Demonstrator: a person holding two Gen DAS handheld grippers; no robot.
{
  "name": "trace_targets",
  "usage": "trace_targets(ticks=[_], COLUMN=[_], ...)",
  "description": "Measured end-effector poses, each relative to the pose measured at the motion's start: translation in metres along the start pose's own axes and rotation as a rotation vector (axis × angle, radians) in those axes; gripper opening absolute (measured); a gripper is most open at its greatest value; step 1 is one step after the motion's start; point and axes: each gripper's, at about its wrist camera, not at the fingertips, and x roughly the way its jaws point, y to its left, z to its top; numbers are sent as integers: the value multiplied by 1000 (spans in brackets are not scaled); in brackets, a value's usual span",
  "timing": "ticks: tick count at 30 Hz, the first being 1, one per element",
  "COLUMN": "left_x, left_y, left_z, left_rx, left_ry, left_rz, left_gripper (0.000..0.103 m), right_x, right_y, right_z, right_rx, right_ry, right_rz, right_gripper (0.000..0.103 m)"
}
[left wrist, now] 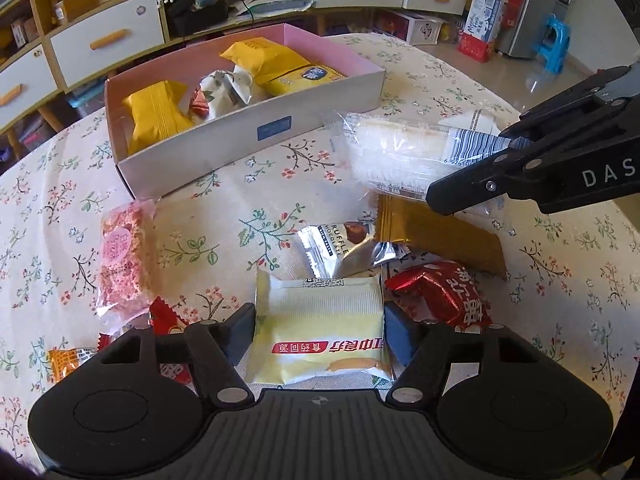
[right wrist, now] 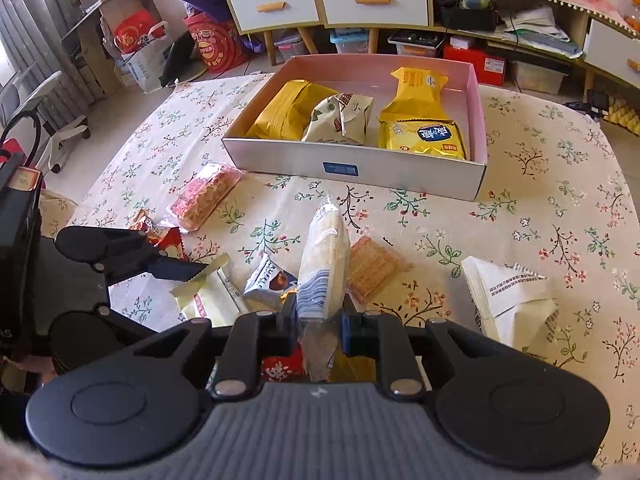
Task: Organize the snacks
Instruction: 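Grasp the clear bread packet with the right gripper while the left grasps the cream wafer packet, then carry both packets into the pink box and open both grippers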
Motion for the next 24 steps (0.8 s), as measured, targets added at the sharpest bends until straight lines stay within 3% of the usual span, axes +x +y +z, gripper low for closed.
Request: trace_targets(ticks=[16,24], left_x=[-26,-27], left_y=[12,29], left_z=[27,73], left_rx=[-44,-6], left_ry=[-83,-121], left_rz=[53,148], left_gripper=[67,67], right_x=[-16,-10], right_y=[-3,-14], right_z=[18,50], right_rx=[18,33], right_ry=[-71,-109], right_rz=[-8,-49], right_gripper=[17,17])
